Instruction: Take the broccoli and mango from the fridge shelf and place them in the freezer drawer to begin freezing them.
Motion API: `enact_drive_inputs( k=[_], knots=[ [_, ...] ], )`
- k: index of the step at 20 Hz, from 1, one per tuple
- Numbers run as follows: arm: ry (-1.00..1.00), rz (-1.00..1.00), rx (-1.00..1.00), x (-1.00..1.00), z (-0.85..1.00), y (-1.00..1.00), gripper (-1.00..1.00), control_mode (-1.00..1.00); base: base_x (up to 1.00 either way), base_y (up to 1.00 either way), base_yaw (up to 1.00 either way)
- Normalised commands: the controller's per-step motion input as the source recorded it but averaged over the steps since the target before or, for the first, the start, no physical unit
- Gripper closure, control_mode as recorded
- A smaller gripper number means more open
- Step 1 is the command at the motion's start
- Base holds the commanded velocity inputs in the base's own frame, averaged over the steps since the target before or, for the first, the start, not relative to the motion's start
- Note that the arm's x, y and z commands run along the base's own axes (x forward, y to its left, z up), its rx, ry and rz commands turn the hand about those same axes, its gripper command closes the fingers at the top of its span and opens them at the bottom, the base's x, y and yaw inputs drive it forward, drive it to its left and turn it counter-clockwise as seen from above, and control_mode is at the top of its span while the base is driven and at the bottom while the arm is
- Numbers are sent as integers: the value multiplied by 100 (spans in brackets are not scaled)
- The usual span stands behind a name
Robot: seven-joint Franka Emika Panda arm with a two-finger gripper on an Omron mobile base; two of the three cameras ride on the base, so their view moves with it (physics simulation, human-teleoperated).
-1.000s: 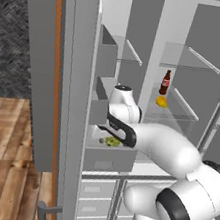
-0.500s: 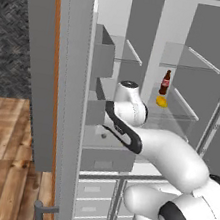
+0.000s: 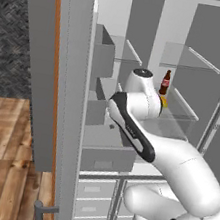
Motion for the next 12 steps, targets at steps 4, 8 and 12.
enact_drive_inputs(
  k=[4,8,12],
  knots=[
    [-9,0,0,-17,67,-57,-100,-100,0,0,0],
    [-10,0,0,-2,60,-94,-100,-100,0,0,0],
    [-6,-1,0,0,29,-100,-100,-100,0,0,0]
  ],
)
